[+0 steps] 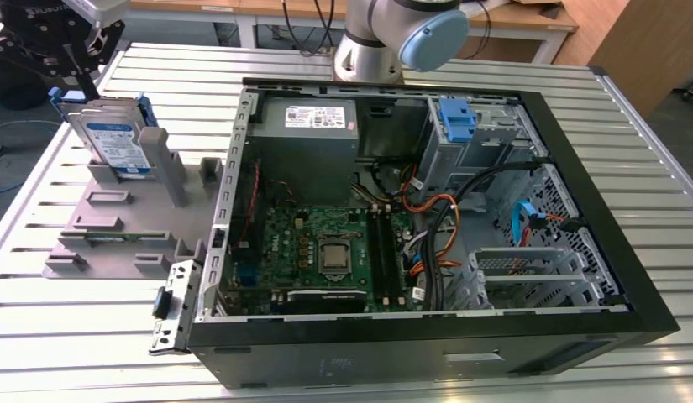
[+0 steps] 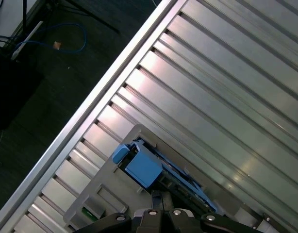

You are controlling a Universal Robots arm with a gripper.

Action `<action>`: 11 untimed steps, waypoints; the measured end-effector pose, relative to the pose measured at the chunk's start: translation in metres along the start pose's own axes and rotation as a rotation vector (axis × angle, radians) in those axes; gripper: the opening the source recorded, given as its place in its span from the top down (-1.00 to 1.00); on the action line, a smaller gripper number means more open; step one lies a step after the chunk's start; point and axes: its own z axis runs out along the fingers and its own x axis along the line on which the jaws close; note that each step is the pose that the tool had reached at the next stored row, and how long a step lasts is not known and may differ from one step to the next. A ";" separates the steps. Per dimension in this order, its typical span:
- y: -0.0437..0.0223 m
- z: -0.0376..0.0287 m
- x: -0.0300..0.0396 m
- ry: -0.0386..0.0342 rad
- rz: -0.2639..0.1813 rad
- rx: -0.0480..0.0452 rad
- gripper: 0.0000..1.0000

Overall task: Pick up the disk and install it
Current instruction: 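Pick up the disk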

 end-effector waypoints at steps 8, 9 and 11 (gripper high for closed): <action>0.0000 0.0000 0.0000 0.0014 -0.041 0.0017 0.79; 0.0000 0.0000 0.0000 0.0018 -0.051 0.0021 0.79; 0.0000 0.0000 0.0000 0.0025 -0.070 0.0028 0.79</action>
